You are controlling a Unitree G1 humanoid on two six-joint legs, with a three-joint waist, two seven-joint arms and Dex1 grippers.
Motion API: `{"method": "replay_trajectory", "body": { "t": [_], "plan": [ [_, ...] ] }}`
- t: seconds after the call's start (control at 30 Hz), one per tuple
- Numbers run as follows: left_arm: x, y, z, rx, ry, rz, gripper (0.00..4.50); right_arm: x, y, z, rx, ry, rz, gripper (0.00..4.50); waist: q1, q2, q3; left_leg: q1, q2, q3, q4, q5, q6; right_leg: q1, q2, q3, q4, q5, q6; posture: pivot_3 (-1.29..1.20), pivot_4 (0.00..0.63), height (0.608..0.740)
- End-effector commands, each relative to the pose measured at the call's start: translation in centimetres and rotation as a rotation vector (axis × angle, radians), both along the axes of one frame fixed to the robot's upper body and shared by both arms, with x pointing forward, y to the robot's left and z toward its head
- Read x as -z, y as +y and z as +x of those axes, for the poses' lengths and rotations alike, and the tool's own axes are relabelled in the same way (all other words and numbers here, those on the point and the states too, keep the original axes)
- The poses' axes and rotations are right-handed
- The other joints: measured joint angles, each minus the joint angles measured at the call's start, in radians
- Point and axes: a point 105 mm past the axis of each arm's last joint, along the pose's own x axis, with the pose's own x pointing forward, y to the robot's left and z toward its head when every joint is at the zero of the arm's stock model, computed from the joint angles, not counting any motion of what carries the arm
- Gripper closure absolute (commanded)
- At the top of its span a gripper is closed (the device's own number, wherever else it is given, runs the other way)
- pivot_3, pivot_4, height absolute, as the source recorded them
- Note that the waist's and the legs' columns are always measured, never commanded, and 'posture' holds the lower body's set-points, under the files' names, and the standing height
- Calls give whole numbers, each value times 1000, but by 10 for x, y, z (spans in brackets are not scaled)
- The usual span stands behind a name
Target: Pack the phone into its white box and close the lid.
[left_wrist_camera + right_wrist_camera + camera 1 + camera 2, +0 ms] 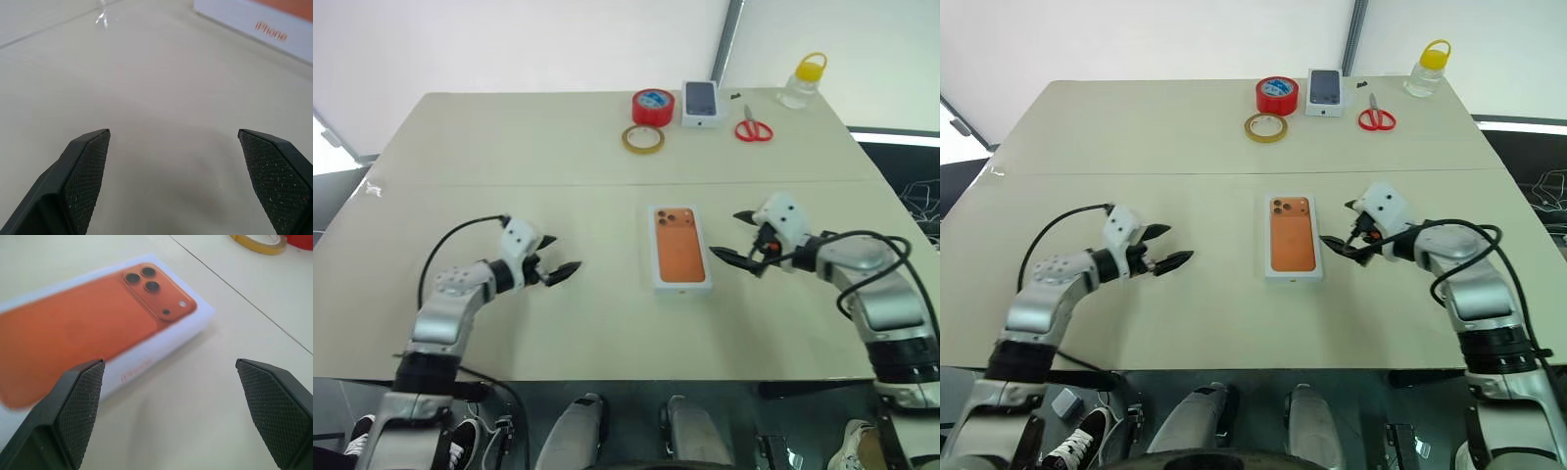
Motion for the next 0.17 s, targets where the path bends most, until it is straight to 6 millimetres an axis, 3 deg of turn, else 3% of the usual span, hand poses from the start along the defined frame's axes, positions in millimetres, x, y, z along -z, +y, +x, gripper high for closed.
{"method": "replay_trajectory", "body": {
  "t": [0.03, 0.17],
  "plan": [
    [-16, 15, -13, -20, -57, -19, 103, -10, -17, -8, 3, -18, 13, 23, 0, 0, 0, 0, 0, 0, 0, 0, 0, 0, 0, 0, 0, 0, 0, 0, 150, 740],
    [-18, 39, -26, -87, -28, -10, 103, -3, -41, -16, 49, 11, -9, 23, -1, 1, 1, 0, 0, 0, 0, 0, 0, 0, 0, 0, 0, 0, 0, 0, 150, 740]
  ]
}}
